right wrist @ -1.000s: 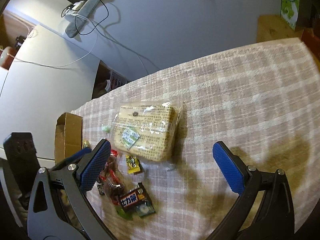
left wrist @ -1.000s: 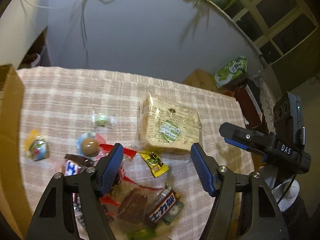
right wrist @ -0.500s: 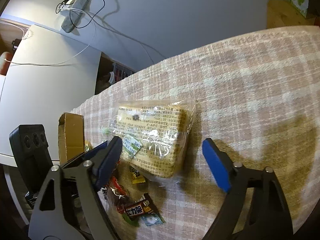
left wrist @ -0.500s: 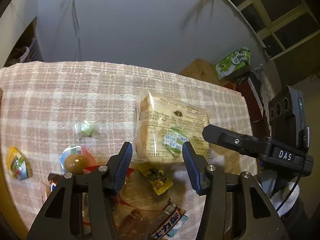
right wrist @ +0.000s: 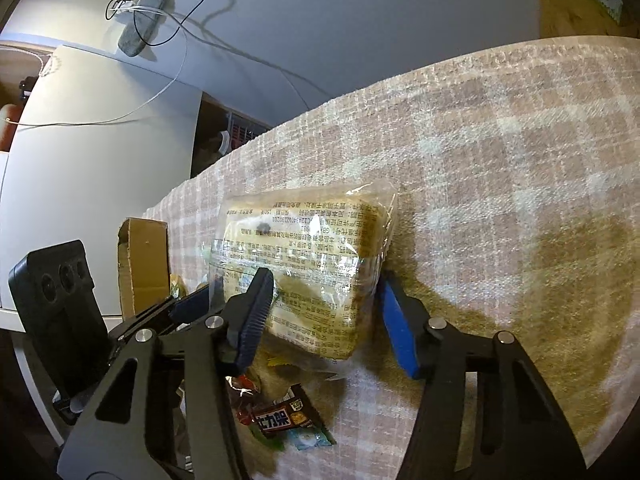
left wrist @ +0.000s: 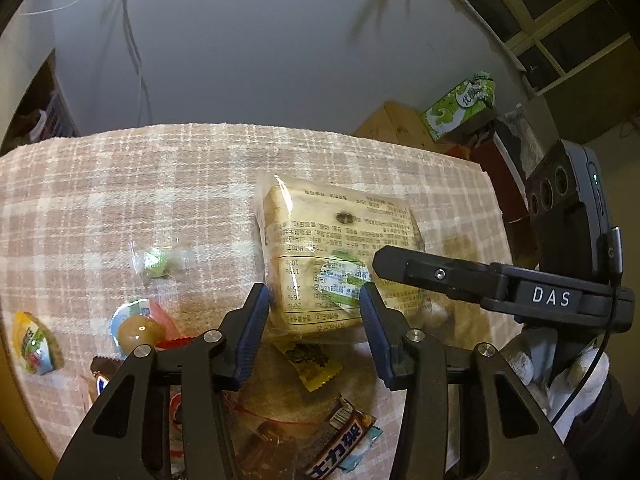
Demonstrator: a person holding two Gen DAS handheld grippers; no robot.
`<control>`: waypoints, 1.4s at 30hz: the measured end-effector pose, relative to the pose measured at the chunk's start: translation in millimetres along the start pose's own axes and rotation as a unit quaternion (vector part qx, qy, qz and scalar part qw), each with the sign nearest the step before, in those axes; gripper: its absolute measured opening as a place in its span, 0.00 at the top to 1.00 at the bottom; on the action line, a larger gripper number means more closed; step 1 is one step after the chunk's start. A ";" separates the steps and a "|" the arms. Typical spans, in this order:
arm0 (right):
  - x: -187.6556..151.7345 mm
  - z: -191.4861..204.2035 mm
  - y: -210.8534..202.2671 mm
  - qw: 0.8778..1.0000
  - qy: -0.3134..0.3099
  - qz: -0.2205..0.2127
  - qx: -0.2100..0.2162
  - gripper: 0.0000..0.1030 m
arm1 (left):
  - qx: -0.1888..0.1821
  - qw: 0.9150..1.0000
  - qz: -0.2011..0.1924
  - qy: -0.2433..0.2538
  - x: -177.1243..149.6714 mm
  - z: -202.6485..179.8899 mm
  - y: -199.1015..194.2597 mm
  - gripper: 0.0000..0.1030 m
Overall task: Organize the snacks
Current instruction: 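Carry the bread loaf with the left tool into the cardboard box and release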
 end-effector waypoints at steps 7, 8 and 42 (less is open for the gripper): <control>-6.3 22.8 -14.5 1.000 -0.025 -0.007 0.001 0.45 | 0.006 1.000 -0.026 0.003 -5.7 -1.7 -24.4 0.57; -7.5 28.2 -16.7 1.000 -0.030 -0.008 0.002 0.45 | 0.007 1.000 -0.030 0.002 -6.6 -1.4 -28.9 0.57; -139.6 275.3 76.8 0.950 -0.291 0.110 0.042 0.45 | 0.141 0.959 -0.166 -0.182 -162.1 129.3 -213.2 0.57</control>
Point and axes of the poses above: each gripper's, at about its wrist camera, not at the fingertips, and y roughly the way its jaws point, z to its left, x to its top, the point moved 1 cm from there along y, roughly the way its jaws point, and after that the axes turned 9 degrees about y, right-handed, at the moved point
